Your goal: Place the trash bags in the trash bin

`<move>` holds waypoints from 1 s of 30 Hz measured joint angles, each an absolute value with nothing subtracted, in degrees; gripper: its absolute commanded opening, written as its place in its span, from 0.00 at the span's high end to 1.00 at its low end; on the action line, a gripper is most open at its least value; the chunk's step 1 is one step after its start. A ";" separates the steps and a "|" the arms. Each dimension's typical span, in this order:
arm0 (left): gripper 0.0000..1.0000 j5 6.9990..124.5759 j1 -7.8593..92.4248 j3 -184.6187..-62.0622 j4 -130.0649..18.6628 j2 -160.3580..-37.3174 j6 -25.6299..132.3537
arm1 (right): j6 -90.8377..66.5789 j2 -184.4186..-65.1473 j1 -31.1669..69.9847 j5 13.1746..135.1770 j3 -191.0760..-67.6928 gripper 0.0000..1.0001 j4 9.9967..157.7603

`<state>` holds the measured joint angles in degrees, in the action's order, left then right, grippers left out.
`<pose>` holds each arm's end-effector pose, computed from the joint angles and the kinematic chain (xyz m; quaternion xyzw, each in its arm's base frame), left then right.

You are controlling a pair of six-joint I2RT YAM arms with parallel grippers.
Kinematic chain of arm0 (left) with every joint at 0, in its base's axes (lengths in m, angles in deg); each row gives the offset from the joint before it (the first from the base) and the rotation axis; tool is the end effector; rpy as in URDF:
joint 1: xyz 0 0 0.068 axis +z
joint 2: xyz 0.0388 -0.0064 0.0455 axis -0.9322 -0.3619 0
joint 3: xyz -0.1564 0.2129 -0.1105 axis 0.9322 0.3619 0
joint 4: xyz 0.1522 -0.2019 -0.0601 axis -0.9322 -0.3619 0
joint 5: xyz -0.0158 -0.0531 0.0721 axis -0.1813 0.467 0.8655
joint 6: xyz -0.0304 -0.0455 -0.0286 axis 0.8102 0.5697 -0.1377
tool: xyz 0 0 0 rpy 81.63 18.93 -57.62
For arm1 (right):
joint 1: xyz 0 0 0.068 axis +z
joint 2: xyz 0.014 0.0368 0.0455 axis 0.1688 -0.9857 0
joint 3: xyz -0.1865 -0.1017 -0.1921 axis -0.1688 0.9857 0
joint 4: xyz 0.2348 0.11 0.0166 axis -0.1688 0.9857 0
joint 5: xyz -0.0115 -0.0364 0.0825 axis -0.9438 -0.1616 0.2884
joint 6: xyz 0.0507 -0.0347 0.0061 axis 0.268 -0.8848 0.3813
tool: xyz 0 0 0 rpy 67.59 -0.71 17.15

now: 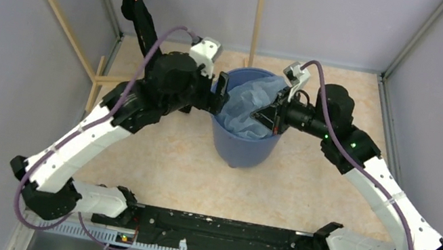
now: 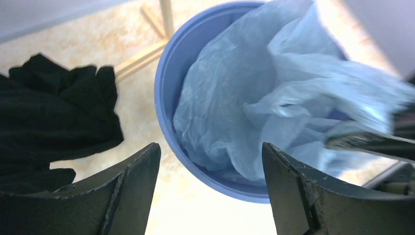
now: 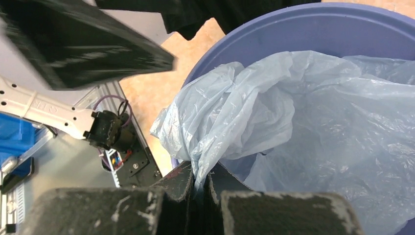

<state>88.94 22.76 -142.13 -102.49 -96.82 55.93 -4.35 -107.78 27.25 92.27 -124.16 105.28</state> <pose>0.1894 -0.1790 0.4563 0.1673 0.8320 -0.1636 0.5030 0.1838 0.1637 0.4187 -0.2827 0.7360 0.4159 0.4532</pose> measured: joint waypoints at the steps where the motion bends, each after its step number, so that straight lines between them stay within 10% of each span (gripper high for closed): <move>1: 0.15 87.55 22.76 -142.15 -101.86 -94.83 55.74 | -4.18 -107.78 27.25 92.21 -124.16 1.00 105.04; 14: 0.15 68.97 22.76 -132.32 -79.30 -84.10 67.02 | 1.04 -108.39 27.91 94.33 -124.16 1.00 95.01; 30: 1.00 70.45 23.33 -124.49 -71.96 -86.78 75.63 | 1.90 -108.74 29.18 94.28 -121.87 0.85 92.76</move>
<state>70.45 23.33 -124.49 -71.96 -86.78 75.63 1.90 -108.74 29.18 94.28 -121.87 92.76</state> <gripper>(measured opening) 0.048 0.106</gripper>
